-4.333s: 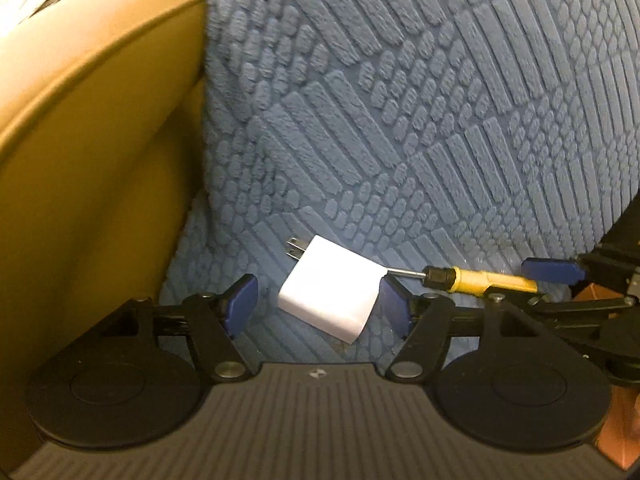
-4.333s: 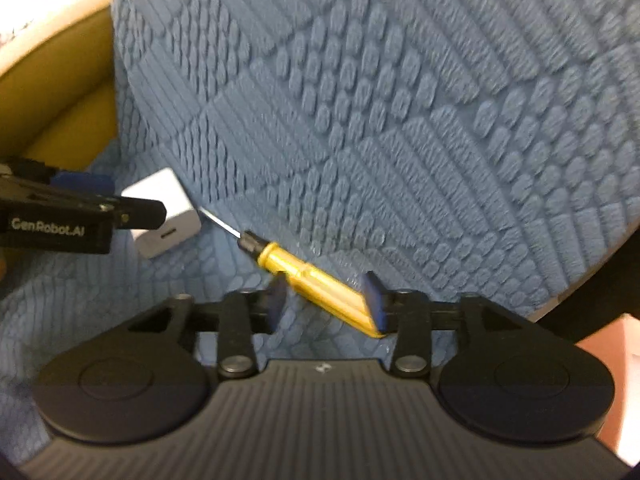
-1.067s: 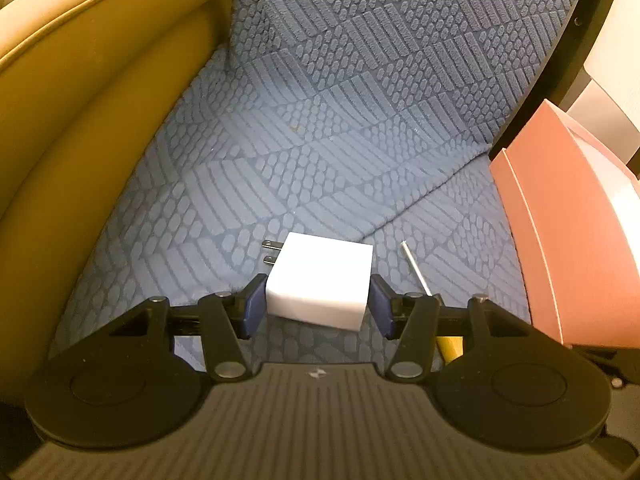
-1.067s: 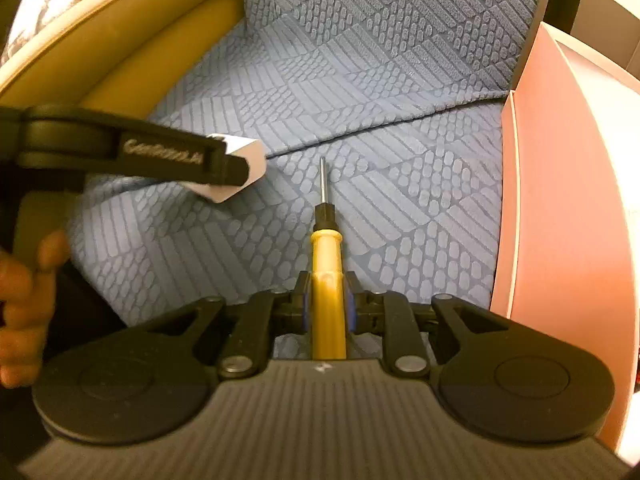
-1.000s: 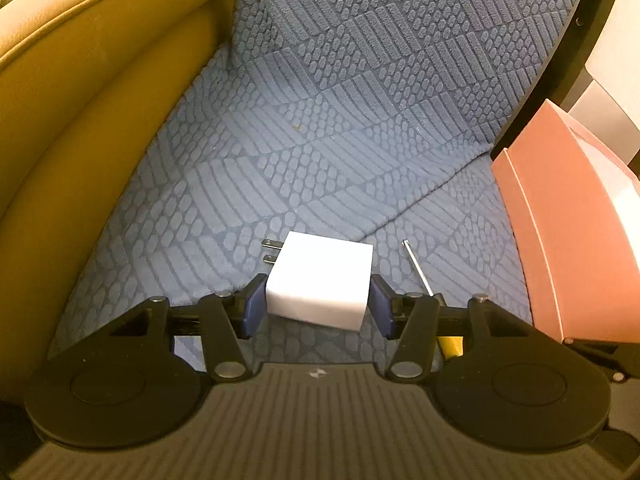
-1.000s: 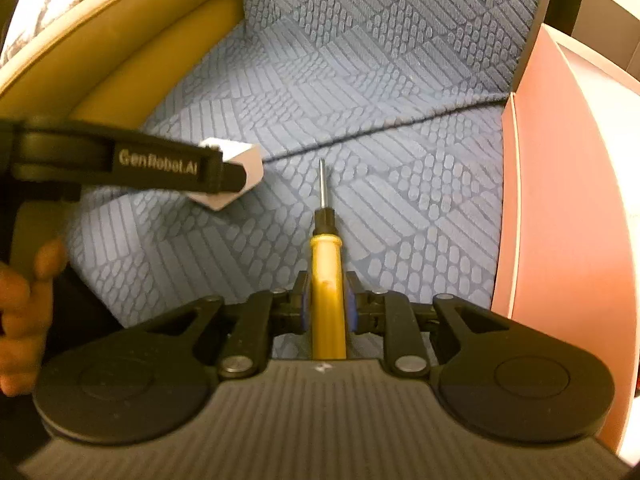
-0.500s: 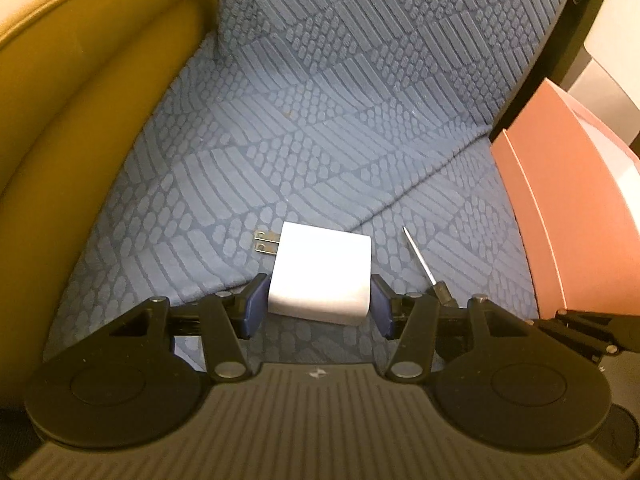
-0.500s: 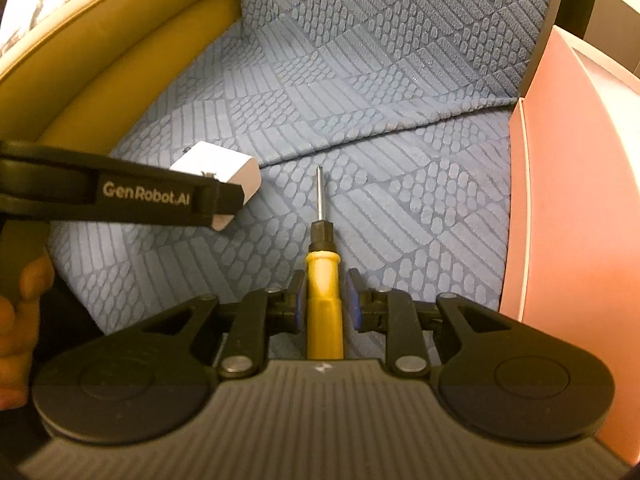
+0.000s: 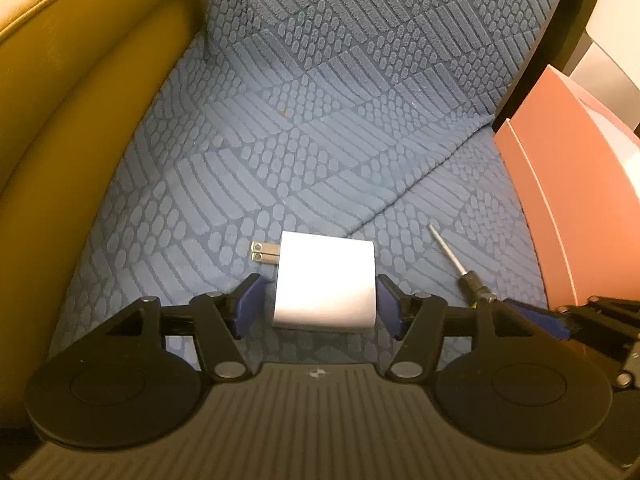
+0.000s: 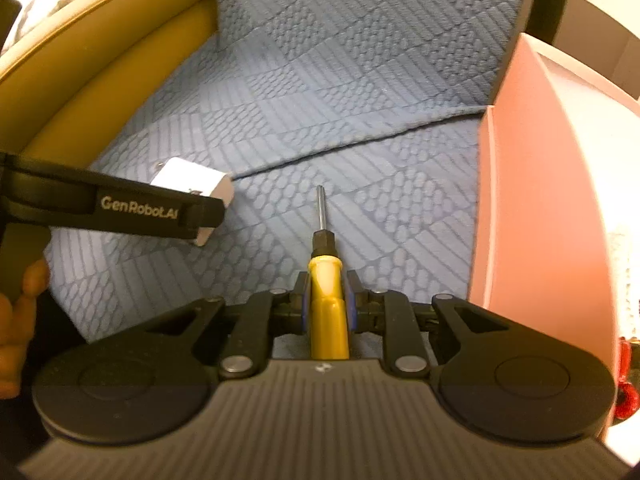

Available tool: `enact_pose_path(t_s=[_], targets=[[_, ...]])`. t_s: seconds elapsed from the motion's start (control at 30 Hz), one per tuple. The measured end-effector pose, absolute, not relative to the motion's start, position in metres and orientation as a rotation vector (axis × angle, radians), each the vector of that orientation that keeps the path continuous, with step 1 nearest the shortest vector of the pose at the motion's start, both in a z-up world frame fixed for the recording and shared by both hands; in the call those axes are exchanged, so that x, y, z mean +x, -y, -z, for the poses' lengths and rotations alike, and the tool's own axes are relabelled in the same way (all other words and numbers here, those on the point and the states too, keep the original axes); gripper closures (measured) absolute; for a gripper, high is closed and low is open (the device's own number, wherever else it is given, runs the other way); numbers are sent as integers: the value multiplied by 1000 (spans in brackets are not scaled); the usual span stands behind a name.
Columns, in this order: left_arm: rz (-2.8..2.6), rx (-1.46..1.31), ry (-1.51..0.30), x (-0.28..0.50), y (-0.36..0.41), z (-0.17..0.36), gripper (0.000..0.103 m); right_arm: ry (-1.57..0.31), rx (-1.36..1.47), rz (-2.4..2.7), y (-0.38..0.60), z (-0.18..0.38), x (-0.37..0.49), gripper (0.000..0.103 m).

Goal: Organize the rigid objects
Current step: 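Lift the charger with the left tool while the right tool lifts the screwdriver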

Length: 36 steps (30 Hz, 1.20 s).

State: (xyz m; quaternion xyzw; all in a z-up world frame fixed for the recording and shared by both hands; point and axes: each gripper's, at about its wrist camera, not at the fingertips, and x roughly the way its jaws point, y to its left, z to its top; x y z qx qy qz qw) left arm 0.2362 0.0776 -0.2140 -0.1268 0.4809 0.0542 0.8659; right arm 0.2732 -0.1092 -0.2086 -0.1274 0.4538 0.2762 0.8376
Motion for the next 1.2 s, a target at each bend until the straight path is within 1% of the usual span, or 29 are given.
enact_pose_path(t_s=[0.2,0.5,0.57,0.67,0.73,0.93,1.2], targets=[[-118,-212,-1002,238,-71,216,37,-977,-287,-588,108,213,272,82],[-138,-205,-978,238,-69,219,38,-987,-274,-583,104,215,276,79],[-142,-213,-974,239,-70,218,42,-985,-275,-581,103,215,276,79],[-138,-210,-974,240,-68,218,44,-999,-255,-581,105,216,279,79],[-139,-207,-978,241,-68,218,45,-1012,-238,-585,106,216,282,81],[-140,-227,-985,243,-70,215,45,-1020,-213,-569,105,216,285,81],[-142,-260,-980,235,-74,202,46,-989,-181,-561,110,196,285,81]])
